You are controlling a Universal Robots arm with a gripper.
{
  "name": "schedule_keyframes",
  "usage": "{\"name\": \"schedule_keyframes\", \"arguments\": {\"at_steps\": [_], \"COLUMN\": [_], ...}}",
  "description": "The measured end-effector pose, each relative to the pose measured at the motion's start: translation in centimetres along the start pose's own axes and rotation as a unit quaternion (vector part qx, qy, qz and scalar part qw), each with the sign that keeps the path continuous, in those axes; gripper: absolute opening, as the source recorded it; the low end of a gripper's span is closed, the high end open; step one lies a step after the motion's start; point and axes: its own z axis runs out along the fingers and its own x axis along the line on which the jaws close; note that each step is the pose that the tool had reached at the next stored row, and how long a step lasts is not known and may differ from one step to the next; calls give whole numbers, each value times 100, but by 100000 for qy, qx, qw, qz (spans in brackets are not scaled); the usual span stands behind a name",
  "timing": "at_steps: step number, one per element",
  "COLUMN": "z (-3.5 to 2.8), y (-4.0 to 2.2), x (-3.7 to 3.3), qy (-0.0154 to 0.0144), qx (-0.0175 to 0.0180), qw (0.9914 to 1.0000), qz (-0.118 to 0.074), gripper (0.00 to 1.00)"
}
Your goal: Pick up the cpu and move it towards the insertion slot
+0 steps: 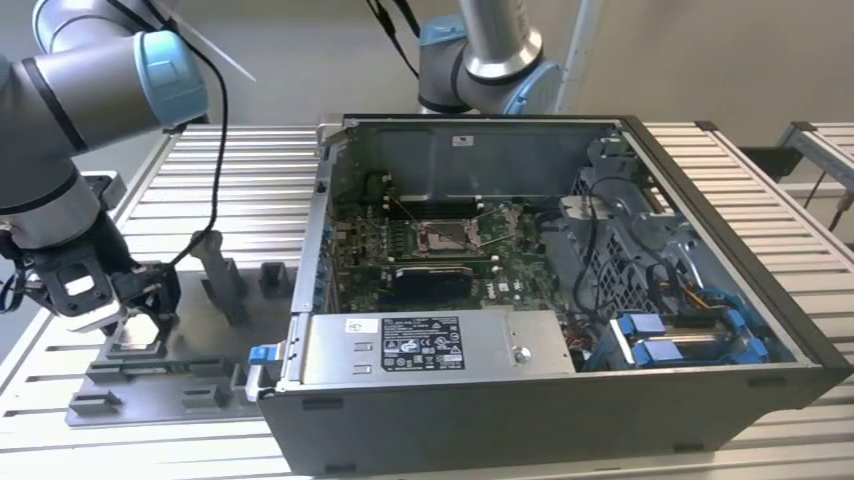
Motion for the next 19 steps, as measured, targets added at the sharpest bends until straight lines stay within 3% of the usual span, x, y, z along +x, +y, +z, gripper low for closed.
{"name": "schedule_keyframes", "arguments": {"at_steps": [10, 19], "z": [63, 70], "y": [-3, -3], "x": [1, 2], "qy": [0, 0], "qx": [0, -1], "qw": [100000, 100000], "qz": [-4, -2], "gripper": [100, 100]}}
